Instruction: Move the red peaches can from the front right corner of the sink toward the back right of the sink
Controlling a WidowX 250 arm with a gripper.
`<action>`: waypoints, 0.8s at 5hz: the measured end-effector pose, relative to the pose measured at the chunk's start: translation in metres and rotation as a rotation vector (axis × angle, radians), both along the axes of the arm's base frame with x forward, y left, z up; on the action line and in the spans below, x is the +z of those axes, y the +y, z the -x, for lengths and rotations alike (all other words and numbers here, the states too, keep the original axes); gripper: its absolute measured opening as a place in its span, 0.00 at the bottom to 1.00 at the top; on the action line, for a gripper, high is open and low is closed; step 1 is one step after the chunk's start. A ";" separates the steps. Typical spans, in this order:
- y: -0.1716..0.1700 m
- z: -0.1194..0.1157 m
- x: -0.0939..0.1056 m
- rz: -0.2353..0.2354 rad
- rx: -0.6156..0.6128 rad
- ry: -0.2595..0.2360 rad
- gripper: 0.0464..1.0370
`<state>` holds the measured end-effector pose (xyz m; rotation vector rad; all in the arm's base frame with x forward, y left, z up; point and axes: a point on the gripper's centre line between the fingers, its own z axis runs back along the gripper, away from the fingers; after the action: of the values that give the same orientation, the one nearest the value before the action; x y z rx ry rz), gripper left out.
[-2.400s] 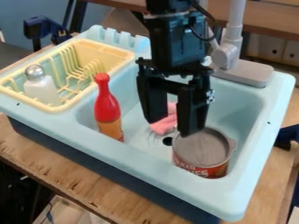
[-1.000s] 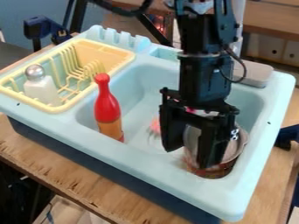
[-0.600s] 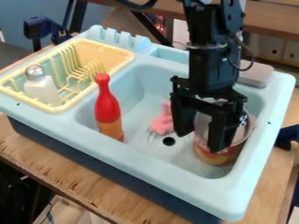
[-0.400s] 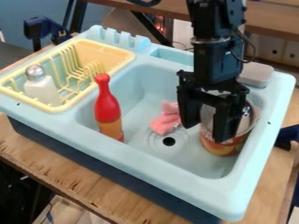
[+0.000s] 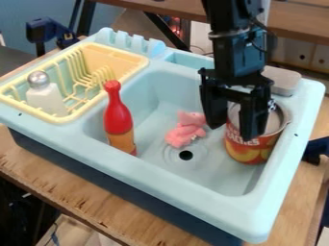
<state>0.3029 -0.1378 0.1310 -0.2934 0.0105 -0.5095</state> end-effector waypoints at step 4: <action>0.016 0.031 0.061 -0.001 0.009 -0.070 0.96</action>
<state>0.2714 -0.1214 0.1919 -0.2749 -0.0584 -0.5109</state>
